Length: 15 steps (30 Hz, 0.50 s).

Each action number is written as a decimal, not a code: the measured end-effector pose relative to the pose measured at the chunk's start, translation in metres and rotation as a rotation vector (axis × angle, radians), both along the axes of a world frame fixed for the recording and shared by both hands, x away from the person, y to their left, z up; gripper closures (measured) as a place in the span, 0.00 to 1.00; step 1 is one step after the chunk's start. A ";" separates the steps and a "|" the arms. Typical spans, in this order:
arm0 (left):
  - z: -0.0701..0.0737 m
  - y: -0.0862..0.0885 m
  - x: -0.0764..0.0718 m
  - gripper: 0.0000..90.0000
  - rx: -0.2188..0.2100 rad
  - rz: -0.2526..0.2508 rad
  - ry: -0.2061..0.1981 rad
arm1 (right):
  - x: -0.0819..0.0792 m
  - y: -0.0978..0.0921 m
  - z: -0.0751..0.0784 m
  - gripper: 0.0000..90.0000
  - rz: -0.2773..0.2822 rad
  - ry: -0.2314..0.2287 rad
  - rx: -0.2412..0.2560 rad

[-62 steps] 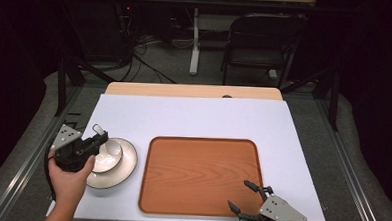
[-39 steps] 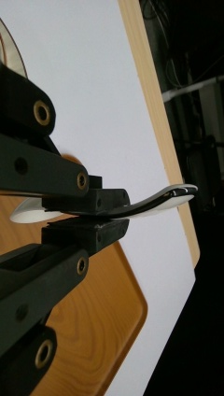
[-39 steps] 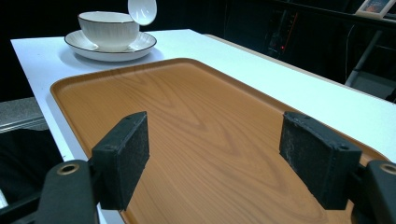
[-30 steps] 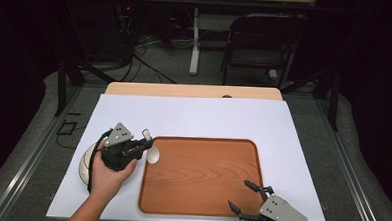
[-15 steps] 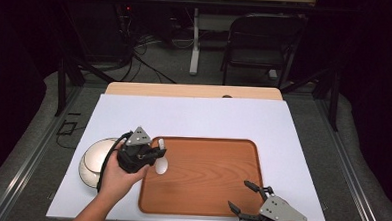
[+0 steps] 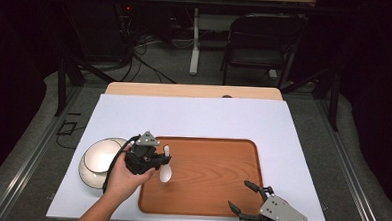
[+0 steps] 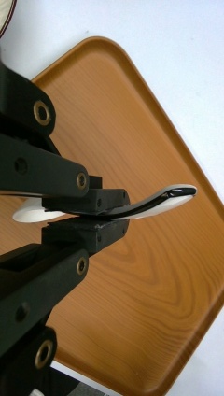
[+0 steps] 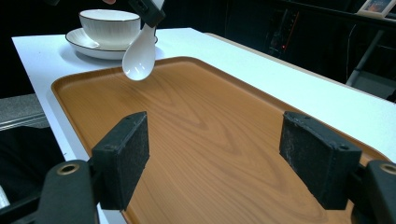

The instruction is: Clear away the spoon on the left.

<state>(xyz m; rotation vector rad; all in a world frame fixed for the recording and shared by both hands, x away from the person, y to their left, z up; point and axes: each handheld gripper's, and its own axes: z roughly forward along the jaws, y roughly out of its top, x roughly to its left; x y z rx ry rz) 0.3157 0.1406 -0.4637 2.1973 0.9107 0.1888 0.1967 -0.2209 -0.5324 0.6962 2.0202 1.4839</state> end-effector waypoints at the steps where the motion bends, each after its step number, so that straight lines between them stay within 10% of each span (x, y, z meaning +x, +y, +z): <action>1: -0.001 0.000 0.000 0.95 -0.003 0.001 0.007 | 0.000 0.000 0.000 0.27 0.000 0.000 -0.001; 15: -0.020 0.002 0.009 0.95 -0.033 0.015 0.085 | 0.000 0.000 0.000 0.27 0.001 0.001 -0.002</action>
